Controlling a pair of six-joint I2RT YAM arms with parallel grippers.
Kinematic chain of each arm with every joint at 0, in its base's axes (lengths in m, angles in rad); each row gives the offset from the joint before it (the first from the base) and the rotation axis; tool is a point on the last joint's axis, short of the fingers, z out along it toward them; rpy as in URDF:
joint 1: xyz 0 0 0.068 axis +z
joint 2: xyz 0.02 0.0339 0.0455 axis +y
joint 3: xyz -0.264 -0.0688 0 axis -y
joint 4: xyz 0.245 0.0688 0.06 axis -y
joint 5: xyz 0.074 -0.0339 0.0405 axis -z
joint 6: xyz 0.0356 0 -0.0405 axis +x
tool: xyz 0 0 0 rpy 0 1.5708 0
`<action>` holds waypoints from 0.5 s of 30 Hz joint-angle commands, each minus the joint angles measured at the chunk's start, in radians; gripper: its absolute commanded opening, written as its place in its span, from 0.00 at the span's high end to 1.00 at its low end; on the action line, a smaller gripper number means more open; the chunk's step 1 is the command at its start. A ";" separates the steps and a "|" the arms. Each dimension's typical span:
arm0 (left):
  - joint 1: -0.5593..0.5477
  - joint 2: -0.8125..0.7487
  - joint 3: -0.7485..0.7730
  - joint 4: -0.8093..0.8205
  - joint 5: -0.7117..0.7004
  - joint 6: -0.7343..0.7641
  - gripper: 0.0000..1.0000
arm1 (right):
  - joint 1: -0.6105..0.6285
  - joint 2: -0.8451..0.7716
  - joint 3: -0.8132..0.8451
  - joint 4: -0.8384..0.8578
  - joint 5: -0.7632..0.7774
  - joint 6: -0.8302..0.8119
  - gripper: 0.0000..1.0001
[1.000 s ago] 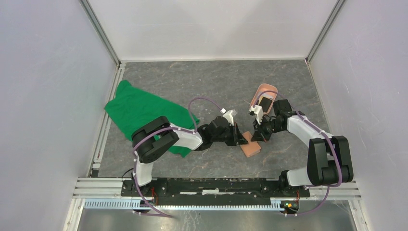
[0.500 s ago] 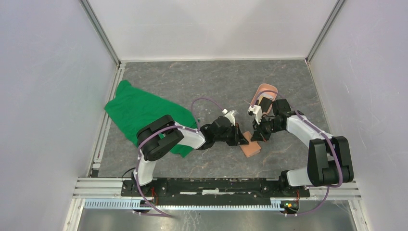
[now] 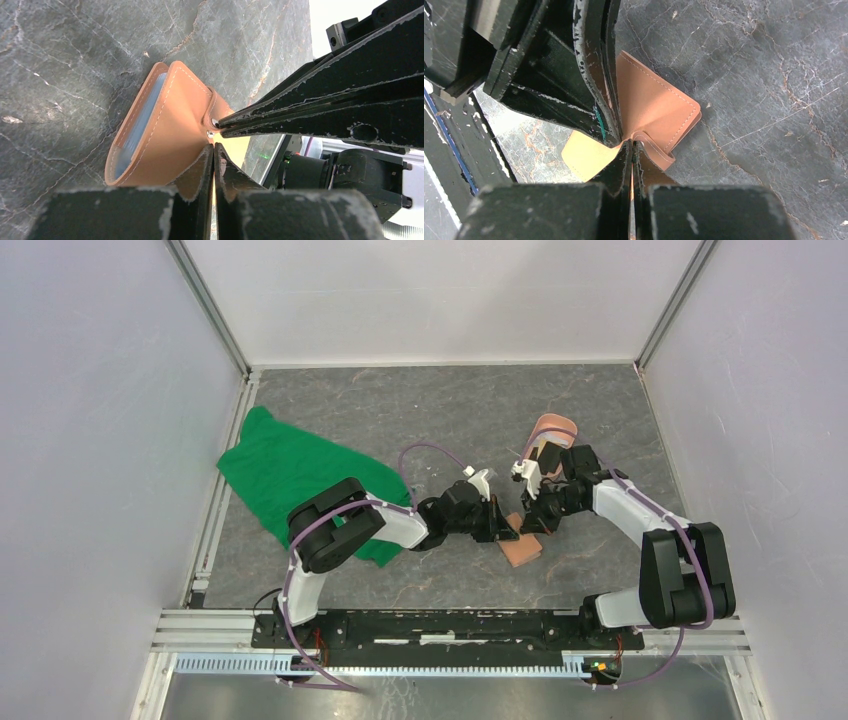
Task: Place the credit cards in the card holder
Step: Close the card holder at the center of the board.
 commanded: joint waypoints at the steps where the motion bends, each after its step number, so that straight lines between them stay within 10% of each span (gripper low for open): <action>1: -0.007 0.061 -0.010 -0.081 -0.031 -0.003 0.91 | 0.036 -0.005 -0.006 -0.015 -0.028 -0.016 1.00; 15: 0.006 -0.045 -0.028 -0.058 -0.012 -0.029 0.90 | 0.085 -0.010 -0.011 -0.051 0.059 -0.078 1.00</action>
